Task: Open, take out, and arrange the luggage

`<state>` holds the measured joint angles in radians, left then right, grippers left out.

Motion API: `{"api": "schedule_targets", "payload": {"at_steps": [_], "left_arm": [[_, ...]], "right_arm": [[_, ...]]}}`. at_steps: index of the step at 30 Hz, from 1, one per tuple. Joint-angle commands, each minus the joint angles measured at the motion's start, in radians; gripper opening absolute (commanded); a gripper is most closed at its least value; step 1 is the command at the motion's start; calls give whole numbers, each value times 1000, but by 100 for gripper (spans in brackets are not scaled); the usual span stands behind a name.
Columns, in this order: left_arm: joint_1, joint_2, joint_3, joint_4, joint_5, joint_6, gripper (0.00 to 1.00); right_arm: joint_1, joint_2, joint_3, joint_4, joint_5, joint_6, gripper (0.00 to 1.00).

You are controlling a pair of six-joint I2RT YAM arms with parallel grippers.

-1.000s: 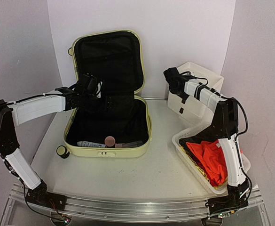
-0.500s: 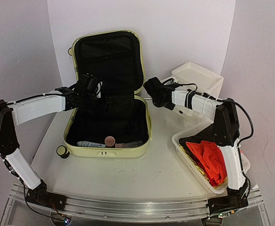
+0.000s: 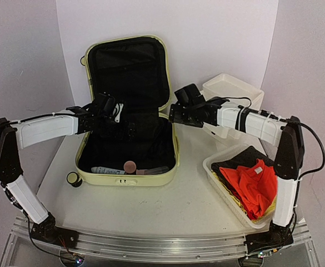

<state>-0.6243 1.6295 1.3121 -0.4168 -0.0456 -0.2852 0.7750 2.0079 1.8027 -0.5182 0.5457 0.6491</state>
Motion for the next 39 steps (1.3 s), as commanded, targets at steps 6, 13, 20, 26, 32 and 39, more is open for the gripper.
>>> {"api": "schedule_targets", "payload": {"at_steps": [6, 13, 20, 26, 32, 39], "left_arm": [[6, 1, -44, -54, 195, 138, 99], [6, 189, 35, -109, 286, 225, 97], [8, 347, 242, -394, 294, 211, 92], [18, 399, 331, -650, 238, 132, 94], [11, 363, 191, -645, 352, 32, 89], [5, 430, 275, -643, 246, 15, 89]], "right_arm": [[-3, -153, -173, 189, -599, -412, 89], [-6, -61, -167, 198, -648, -550, 89], [-9, -11, -128, 192, -605, -361, 85], [-10, 29, 23, -58, -570, -254, 86], [-13, 100, 153, -201, -569, -311, 87], [-17, 158, 230, -226, -585, -335, 87]]}}
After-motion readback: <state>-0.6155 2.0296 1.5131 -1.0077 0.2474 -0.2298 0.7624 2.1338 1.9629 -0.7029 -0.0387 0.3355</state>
